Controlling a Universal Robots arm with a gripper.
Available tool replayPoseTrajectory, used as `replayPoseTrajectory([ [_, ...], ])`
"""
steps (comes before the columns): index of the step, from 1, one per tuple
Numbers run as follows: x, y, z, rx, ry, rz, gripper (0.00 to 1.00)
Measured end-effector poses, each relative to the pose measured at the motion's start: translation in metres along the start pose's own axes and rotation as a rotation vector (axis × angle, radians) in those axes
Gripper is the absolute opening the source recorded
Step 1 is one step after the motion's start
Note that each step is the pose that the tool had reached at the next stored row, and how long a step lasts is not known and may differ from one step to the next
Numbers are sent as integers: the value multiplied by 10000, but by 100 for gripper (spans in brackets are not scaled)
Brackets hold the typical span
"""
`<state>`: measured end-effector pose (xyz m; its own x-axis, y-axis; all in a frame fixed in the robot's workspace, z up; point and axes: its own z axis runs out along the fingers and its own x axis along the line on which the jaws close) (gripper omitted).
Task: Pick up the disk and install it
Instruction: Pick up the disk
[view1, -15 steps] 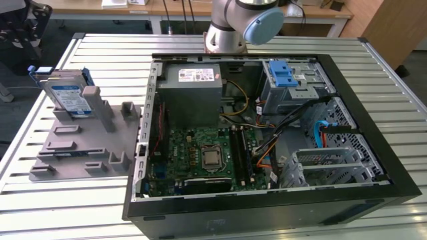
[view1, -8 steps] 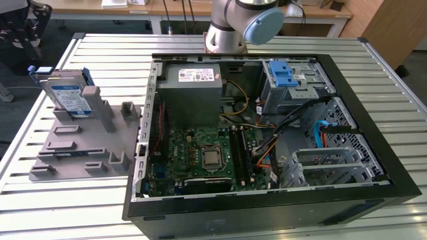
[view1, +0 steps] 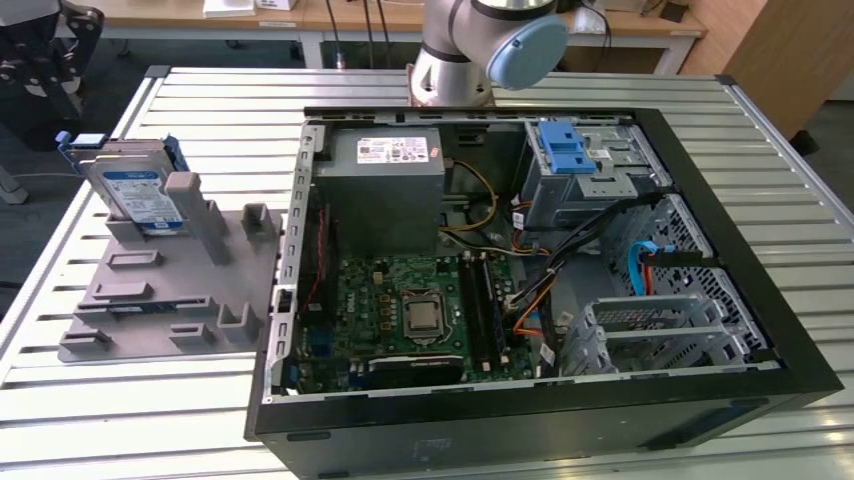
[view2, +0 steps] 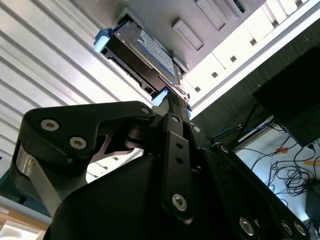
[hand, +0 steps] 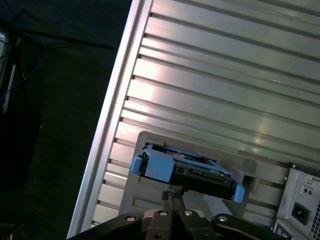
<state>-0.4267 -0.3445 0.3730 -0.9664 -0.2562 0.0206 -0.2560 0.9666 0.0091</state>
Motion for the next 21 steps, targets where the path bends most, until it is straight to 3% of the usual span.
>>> replayPoseTrajectory([
  [4, 0, 0, 0, 7, 3, -356, 11],
  [21, 0, 0, 17, 75, 2, -3132, 11],
])
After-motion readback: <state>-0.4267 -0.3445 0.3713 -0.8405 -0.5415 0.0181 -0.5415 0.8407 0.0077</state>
